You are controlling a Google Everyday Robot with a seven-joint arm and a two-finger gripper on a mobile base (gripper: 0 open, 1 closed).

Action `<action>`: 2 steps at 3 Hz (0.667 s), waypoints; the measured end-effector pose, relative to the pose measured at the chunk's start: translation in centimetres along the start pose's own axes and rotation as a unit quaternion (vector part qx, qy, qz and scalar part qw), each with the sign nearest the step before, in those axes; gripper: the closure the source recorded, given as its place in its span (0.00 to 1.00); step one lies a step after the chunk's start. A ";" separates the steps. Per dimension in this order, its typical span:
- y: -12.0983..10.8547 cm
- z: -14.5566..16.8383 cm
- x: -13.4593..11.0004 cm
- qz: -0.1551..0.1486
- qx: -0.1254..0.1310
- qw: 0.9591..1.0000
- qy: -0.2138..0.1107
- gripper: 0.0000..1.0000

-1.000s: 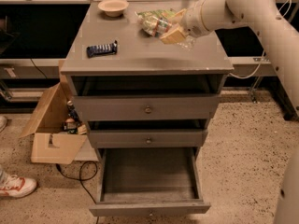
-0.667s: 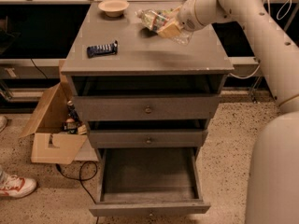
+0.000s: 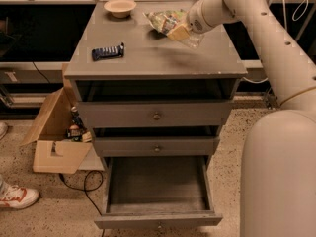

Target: Pick water bottle from bottom drawer and place on counter

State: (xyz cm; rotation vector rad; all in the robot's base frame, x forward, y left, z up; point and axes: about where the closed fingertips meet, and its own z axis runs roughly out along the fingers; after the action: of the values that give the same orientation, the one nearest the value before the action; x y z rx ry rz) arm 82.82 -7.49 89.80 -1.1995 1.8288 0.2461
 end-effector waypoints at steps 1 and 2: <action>-0.1 1.8 2.4 0.027 -0.012 0.999 0.029 0.00; -0.1 2.7 3.8 0.041 -0.019 0.998 0.041 0.00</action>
Offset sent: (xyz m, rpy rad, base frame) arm 0.0186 -0.0200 -0.0542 -0.0175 0.1518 -0.0655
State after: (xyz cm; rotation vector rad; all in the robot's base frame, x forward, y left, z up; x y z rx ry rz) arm 83.98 -8.31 85.37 -1.1778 1.9555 0.2830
